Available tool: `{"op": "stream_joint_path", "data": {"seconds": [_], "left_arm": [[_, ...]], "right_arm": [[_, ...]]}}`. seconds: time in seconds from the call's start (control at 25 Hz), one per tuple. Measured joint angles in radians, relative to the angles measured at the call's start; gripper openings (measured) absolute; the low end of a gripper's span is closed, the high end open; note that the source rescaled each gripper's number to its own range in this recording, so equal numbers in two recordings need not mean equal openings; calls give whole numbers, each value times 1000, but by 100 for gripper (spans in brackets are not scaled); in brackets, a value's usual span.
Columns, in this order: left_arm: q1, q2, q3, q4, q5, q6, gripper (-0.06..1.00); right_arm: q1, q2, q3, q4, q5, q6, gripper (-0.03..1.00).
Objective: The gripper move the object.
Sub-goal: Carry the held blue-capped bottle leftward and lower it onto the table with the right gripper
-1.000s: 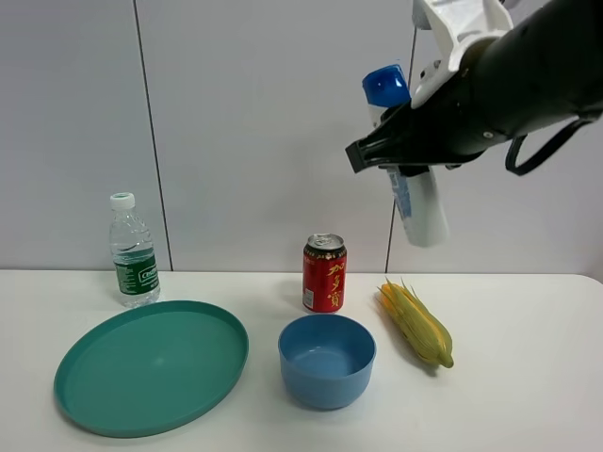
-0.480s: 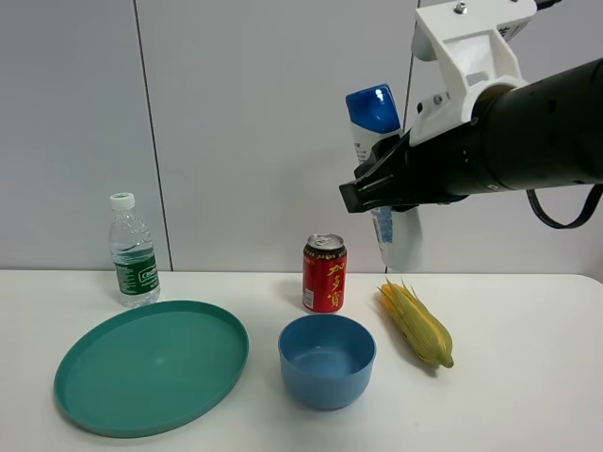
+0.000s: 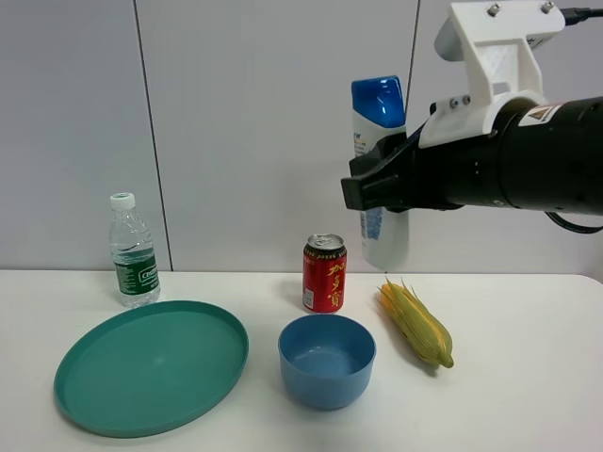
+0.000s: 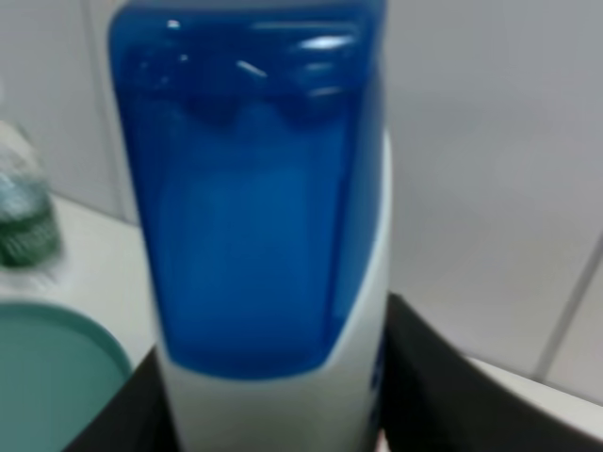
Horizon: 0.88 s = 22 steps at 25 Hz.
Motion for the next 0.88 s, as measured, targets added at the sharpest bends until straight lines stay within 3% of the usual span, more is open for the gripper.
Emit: {"op": "stream_joint_path", "data": {"seconds": [0.2,0.32,0.44,0.72,0.88], "left_arm": [[0,0,0,0,0,0,100],[0,0,0,0,0,0,100],[0,0,0,0,0,0,100],[0,0,0,0,0,0,100],[0,0,0,0,0,0,100]], "right_arm": [[-139,-1,1,-421,92,530,0],[-236,-1,1,-583,137,701,0],[-281,-1,1,-636,172,735,0],[-288,-1,1,-643,244,579,0],[-270,-1,1,-644,247,545,0]]}}
